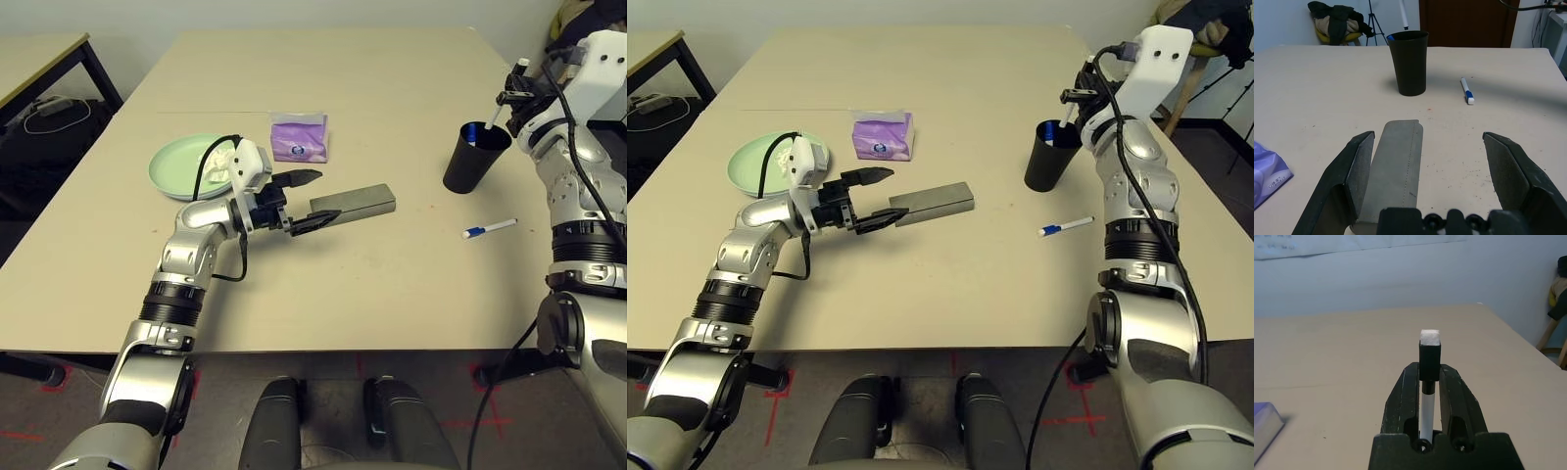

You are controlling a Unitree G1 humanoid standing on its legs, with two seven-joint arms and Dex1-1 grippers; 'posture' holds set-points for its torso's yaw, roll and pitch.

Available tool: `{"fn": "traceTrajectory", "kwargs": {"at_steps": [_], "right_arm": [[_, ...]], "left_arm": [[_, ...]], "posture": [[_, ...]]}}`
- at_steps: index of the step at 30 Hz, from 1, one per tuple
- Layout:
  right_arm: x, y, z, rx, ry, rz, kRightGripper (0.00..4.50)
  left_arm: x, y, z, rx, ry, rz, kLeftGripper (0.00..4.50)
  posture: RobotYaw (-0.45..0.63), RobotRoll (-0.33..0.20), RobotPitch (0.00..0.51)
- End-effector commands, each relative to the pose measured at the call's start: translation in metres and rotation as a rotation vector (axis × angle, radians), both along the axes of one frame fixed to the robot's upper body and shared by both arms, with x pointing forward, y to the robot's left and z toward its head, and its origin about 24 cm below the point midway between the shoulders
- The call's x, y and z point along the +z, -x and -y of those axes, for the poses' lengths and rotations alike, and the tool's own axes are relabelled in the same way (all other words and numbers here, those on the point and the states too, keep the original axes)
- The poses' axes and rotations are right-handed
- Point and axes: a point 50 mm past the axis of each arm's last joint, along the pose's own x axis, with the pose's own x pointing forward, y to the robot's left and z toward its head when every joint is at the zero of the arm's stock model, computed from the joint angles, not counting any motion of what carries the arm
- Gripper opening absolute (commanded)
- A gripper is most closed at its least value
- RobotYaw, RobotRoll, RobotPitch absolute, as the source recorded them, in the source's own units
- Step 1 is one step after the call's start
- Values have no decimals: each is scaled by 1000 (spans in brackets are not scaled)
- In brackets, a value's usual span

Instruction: Organize and tidy the items on the table.

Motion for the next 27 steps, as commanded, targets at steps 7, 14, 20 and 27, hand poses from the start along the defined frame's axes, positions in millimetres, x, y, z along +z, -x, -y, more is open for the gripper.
{"fn": "traceTrajectory", "kwargs": {"at_steps": [7, 14, 20, 27], "right_arm": [[1, -1, 0, -3, 46, -21, 1485], [-2, 1, -1, 2, 48, -33, 4148], [2, 0, -9, 142, 75, -5, 4476], [-22, 31, -30, 999, 574, -161, 4476]], "left_arm": [[2, 1, 1, -17, -3, 12, 4500], [2, 1, 1, -16, -3, 9, 4500], [1, 2, 1, -14, 0, 7, 4500], [-2, 6, 2, -2, 9, 5, 4500]], "posture": [[122, 0, 76], [121, 0, 82], [127, 0, 86], [156, 0, 101]]}}
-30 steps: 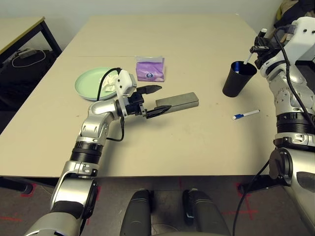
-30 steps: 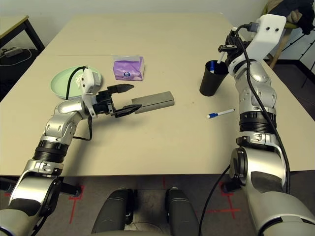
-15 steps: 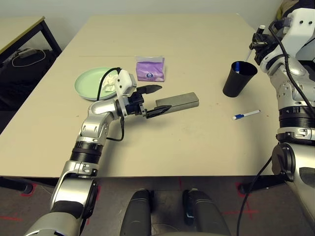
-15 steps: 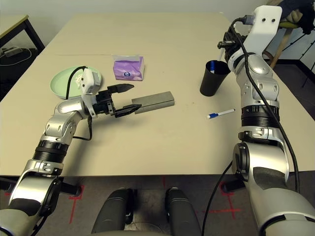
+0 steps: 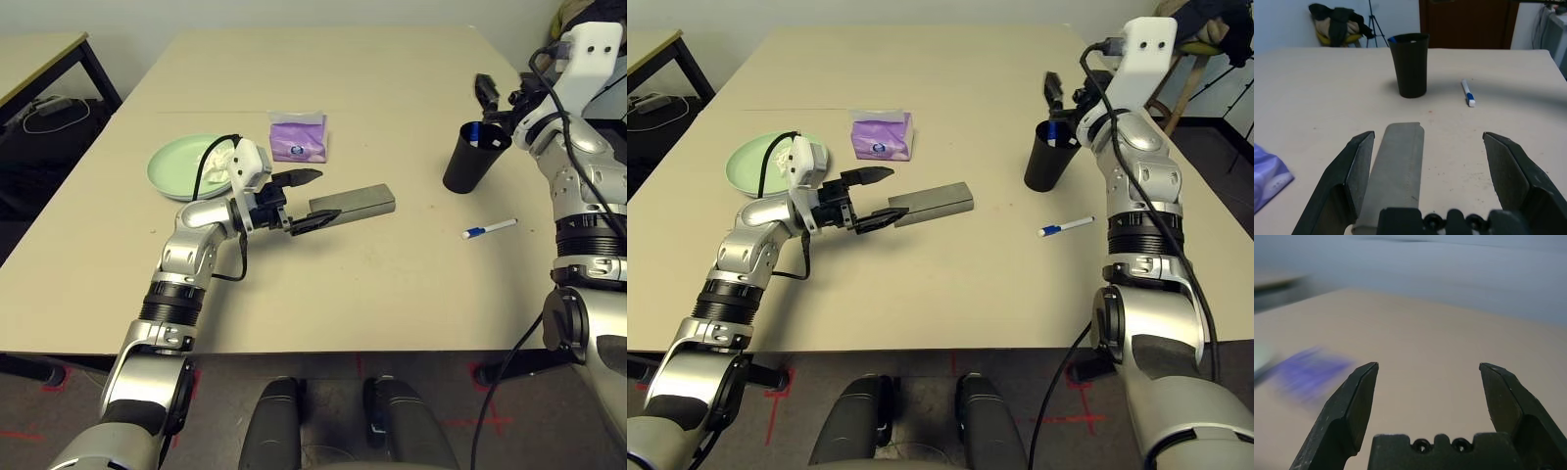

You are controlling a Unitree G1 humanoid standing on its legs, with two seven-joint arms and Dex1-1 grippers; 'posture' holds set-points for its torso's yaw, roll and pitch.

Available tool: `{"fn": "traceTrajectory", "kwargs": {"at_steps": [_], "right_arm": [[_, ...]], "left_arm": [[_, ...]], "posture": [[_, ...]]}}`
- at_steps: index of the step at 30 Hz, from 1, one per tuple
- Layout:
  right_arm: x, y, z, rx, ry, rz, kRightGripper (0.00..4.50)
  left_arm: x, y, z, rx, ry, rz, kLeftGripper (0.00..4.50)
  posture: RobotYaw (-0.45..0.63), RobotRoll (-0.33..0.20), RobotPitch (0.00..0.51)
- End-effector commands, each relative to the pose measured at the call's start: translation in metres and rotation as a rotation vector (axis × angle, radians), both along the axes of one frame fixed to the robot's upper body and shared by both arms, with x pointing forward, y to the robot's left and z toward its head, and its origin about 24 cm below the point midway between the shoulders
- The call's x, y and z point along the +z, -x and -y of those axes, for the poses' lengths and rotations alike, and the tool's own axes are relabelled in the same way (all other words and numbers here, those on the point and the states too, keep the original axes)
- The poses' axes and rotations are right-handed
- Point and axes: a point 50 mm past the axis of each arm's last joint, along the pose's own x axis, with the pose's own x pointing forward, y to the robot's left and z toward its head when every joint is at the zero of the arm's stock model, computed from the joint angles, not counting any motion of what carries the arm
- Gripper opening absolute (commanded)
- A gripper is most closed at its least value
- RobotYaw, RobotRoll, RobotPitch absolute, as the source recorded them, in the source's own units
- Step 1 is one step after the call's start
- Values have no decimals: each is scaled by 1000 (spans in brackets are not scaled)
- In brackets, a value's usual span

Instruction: Organize and tidy the items on the table.

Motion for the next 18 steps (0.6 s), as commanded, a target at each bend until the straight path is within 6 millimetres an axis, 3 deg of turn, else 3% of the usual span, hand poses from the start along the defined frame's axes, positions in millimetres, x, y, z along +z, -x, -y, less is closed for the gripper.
{"fn": "traceTrajectory", "kwargs": {"at_steps": [1, 5, 11, 18], "right_arm": [[-24, 17, 4, 309, 330, -166, 4476], [-35, 19, 21, 380, 595, -296, 4476], [-41, 17, 28, 456, 800, -373, 4476], [-52, 15, 42, 473, 1191, -422, 4476]], "left_arm": [[-4, 5, 0, 7, 5, -7, 4500], [-8, 11, 1, 13, 8, -7, 4500], [-8, 15, 0, 22, 9, -9, 4500], [-7, 18, -4, 46, 10, -13, 4500]], "posture": [[161, 0, 104], [183, 0, 120], [204, 0, 135], [236, 0, 158]]}}
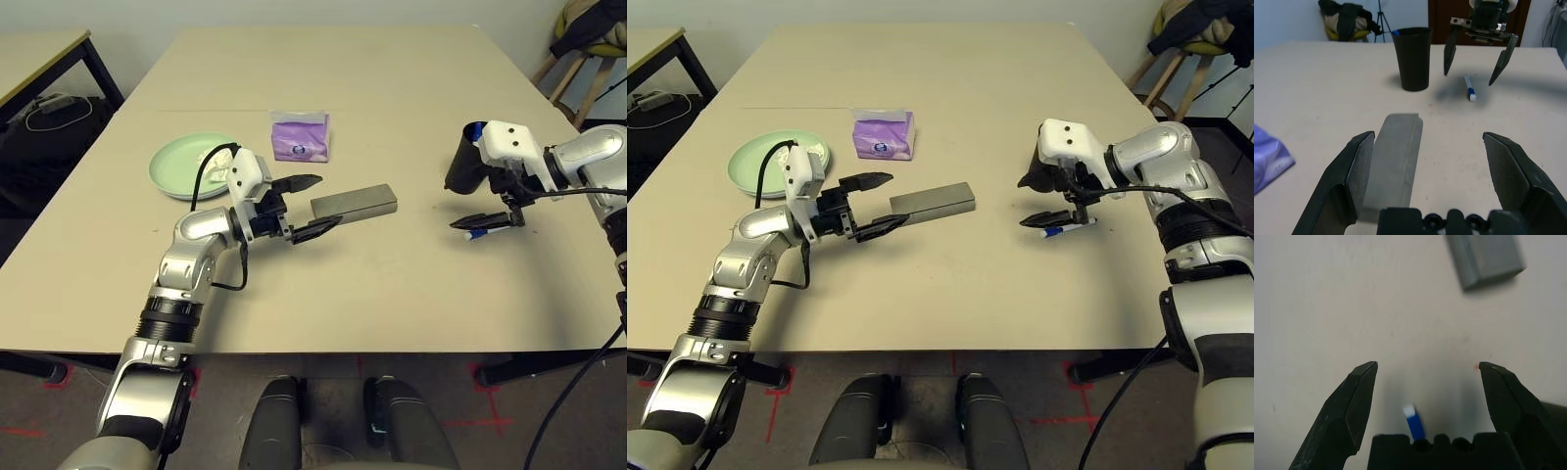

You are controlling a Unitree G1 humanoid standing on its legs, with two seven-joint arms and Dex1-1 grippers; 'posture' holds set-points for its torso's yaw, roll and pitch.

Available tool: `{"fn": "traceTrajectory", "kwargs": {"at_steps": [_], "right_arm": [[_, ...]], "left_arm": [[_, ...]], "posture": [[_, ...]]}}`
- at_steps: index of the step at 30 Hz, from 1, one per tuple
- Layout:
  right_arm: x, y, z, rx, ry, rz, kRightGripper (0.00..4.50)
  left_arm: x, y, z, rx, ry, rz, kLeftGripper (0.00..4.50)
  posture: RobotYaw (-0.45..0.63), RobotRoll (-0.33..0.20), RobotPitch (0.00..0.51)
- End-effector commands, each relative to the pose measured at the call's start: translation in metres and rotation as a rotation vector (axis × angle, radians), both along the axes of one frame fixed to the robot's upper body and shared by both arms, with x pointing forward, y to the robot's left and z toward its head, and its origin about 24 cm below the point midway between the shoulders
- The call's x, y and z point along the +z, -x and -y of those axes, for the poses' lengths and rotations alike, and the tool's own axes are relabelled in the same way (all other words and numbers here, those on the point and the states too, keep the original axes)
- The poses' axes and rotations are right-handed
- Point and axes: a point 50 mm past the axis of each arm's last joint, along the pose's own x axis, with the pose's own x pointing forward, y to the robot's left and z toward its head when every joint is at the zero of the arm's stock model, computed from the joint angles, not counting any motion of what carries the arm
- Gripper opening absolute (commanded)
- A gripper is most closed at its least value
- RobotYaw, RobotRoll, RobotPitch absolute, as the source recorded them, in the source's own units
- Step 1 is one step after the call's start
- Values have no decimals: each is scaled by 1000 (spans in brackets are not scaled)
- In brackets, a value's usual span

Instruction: Organize and tidy the items on the table.

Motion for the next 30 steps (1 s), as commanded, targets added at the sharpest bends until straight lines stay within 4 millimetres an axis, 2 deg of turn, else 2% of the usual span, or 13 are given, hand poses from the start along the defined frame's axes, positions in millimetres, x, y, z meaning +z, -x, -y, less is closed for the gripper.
{"fn": "traceTrajectory", "kwargs": {"at_steps": [1, 19, 30], "right_arm": [[-3, 0, 8, 29, 143, 4, 4476], [0, -3, 5, 156, 374, -19, 4476], [3, 2, 18, 149, 402, -38, 4476]], "left_arm": [[2, 3, -3, 9, 6, 1, 4500], [-2, 15, -6, 51, 20, -15, 4500], [4, 12, 0, 0, 15, 23, 4500]], "posture": [[240, 0, 162], [293, 0, 208], [263, 0, 206]]}}
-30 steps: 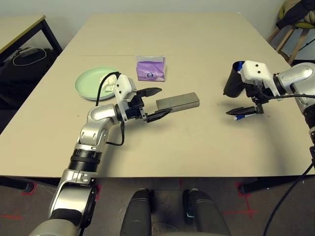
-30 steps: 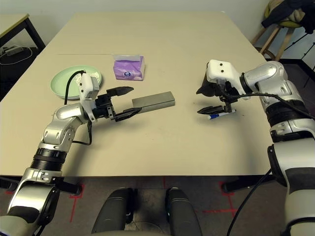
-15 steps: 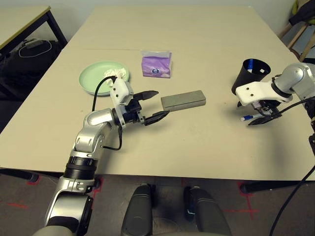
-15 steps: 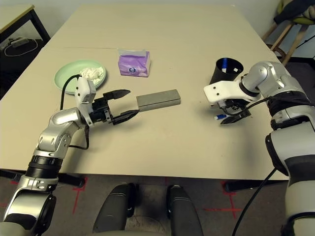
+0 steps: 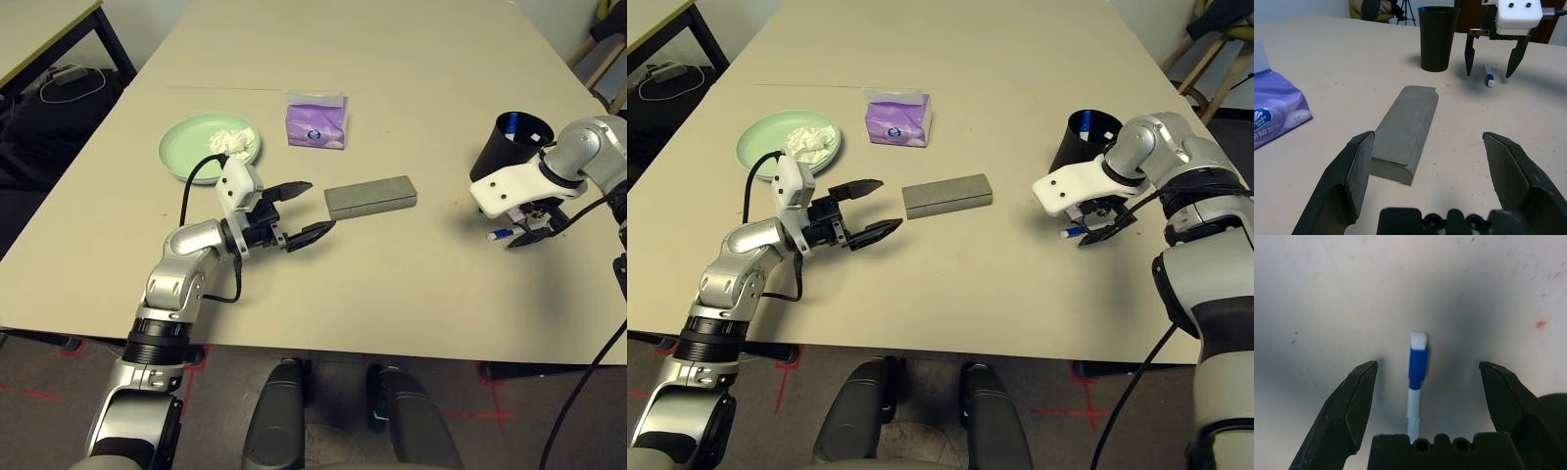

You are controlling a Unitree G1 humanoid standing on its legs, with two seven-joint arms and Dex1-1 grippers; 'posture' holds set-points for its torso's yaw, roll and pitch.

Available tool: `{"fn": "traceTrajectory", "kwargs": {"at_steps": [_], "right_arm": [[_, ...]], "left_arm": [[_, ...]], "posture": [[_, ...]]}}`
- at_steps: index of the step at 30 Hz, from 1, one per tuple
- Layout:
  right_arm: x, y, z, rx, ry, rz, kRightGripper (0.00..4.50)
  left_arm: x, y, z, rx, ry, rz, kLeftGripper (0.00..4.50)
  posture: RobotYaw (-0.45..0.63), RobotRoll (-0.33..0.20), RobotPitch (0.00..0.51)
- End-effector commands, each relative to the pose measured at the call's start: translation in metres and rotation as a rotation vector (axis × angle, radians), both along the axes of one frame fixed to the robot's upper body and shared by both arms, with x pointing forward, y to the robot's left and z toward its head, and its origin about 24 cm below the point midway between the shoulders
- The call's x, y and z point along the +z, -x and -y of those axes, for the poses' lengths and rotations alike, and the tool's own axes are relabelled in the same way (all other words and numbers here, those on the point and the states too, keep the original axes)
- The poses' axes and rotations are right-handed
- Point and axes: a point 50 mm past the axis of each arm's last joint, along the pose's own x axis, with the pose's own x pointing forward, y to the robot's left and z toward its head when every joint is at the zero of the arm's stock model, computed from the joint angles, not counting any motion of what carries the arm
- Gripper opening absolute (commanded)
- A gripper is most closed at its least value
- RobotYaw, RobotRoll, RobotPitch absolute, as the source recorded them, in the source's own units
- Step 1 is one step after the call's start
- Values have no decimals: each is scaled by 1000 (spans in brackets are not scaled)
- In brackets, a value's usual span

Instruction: Organize and tidy the items on the table.

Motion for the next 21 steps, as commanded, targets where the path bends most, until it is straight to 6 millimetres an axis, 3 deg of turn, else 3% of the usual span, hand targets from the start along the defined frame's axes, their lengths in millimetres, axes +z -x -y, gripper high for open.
{"fn": "traceTrajectory", "kwargs": {"at_steps": [1, 13, 17, 21], "right_arm": [[-2, 4, 9, -22, 9, -18, 4476], [-15, 3, 11, -58, -5, 19, 4476], [-17, 2, 9, -65, -10, 20, 3583], [-14, 1, 9, -67, -13, 20, 1987]], "left_arm": [[4, 1, 6, -72, -17, 36, 4500], [0, 0, 6, -106, -50, 41, 4500], [-2, -1, 5, -96, -62, 36, 4500], [-3, -2, 5, -90, -64, 37, 4500]], "posture": [[260, 0, 205], [248, 0, 204], [249, 0, 201], [246, 0, 195]]}}
